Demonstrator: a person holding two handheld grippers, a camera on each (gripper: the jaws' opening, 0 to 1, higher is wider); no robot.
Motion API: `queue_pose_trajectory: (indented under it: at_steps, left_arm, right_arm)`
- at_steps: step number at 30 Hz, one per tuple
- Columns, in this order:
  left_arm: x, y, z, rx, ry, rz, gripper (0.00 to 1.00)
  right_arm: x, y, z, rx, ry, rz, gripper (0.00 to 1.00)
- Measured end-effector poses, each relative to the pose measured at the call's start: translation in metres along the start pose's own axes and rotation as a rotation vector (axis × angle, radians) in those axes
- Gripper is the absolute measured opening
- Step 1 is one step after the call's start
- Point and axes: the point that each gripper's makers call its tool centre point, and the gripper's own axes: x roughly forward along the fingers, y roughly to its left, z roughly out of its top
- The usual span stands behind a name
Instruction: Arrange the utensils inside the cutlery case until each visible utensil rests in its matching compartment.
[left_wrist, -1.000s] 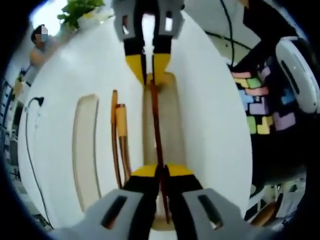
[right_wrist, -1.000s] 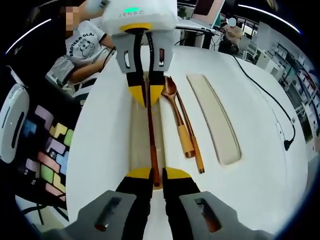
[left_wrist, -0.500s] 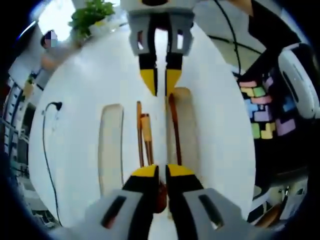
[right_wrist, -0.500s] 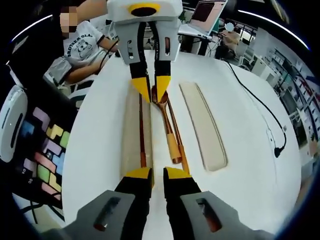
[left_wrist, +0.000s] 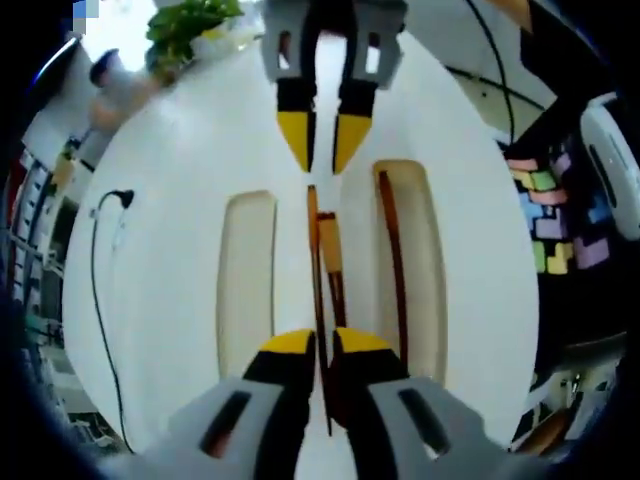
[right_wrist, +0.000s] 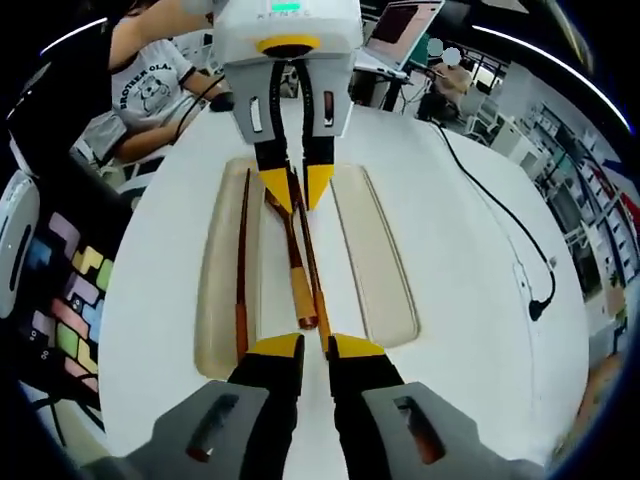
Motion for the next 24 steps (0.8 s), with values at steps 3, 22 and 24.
queue_pose_trajectory:
  at_steps: [3, 22, 24]
  left_arm:
    - [0.005, 0.002, -0.001, -0.005, 0.01, -0.011, 0.08]
    - [0.025, 0.007, -0.011, -0.041, 0.066, -0.061, 0.08]
    - [0.025, 0.008, -0.012, -0.035, 0.071, -0.061, 0.08]
  right_arm:
    - [0.003, -0.006, -0.002, -0.011, 0.008, -0.015, 0.11]
    - [0.025, -0.013, -0.011, -0.042, 0.065, 0.031, 0.11]
    - [0.027, -0.013, -0.013, -0.039, 0.07, 0.038, 0.11]
